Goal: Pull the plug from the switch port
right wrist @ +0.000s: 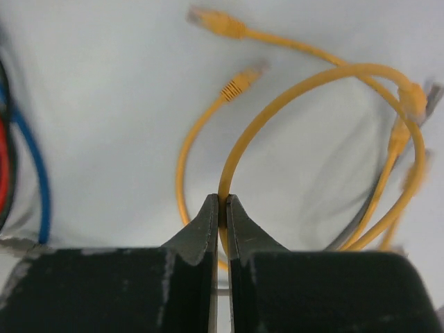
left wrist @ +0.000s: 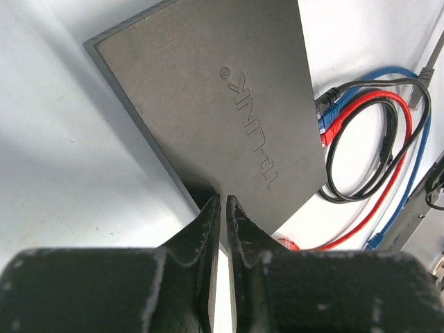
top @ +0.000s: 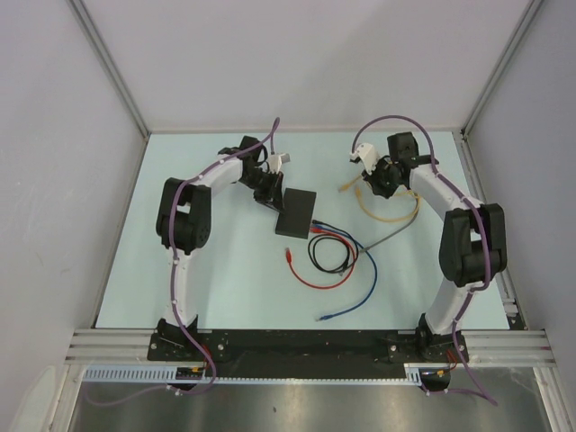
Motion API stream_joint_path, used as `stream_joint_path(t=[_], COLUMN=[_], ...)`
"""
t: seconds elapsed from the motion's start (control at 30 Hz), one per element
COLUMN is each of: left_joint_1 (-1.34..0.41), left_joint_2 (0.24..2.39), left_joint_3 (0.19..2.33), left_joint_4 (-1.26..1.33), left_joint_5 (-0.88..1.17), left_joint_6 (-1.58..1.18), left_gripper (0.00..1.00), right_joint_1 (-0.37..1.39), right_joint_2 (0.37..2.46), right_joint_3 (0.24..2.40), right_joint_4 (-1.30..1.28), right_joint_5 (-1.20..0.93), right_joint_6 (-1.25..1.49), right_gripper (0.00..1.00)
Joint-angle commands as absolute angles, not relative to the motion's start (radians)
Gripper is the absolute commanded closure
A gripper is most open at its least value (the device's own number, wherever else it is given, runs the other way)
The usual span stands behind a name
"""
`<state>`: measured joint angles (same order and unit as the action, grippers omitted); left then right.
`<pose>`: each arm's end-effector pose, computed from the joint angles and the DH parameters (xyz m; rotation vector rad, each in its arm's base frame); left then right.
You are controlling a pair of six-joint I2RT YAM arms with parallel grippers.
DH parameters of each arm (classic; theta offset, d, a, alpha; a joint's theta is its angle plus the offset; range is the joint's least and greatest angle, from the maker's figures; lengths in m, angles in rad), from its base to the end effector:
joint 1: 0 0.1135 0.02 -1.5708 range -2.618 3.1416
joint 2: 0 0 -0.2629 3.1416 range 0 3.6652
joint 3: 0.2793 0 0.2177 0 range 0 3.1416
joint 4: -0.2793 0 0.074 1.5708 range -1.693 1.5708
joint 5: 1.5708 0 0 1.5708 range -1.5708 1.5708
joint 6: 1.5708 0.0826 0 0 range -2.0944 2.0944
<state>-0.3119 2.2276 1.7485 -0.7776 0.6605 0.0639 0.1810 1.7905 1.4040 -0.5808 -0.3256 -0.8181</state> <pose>0.4003 -0.1823 0.1461 0.6605 2.6741 -0.9895 0.3692 0.0944 0.2214 -1.2930 2.1059 0.1444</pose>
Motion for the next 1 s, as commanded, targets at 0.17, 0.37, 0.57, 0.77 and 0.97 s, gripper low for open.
stream_joint_path(t=[0.17,0.37,0.57,0.77,0.97], left_joint_1=[-0.302,-0.301,-0.273,-0.252,-0.252], left_joint_2=[2.215,2.204,2.174,2.178,2.184], left_joint_3=[1.729,1.744,1.804,1.868,1.858], left_joint_4=[-0.787,-0.805,-0.833,-0.876,-0.888], left_joint_5=[0.647,0.632,0.637,0.632,0.629], left_joint_6=[0.097,0.11,0.147,0.15,0.127], left_gripper=[0.86,0.83,0.73,0.65,0.64], right_joint_1=[0.204,0.264,0.324,0.321,0.256], right_joint_2=[1.848,1.849,1.735,1.776,1.96], right_joint_3=[1.364,1.364,1.37,1.394,1.49], right_joint_4=[-0.347,-0.311,-0.281,-0.276,-0.333], right_joint_5=[-0.083,-0.097,-0.277,-0.567,-0.779], right_joint_6=[-0.672,-0.628,-0.459,-0.292,-0.051], right_gripper=[0.92,0.55,0.43,0.36,0.33])
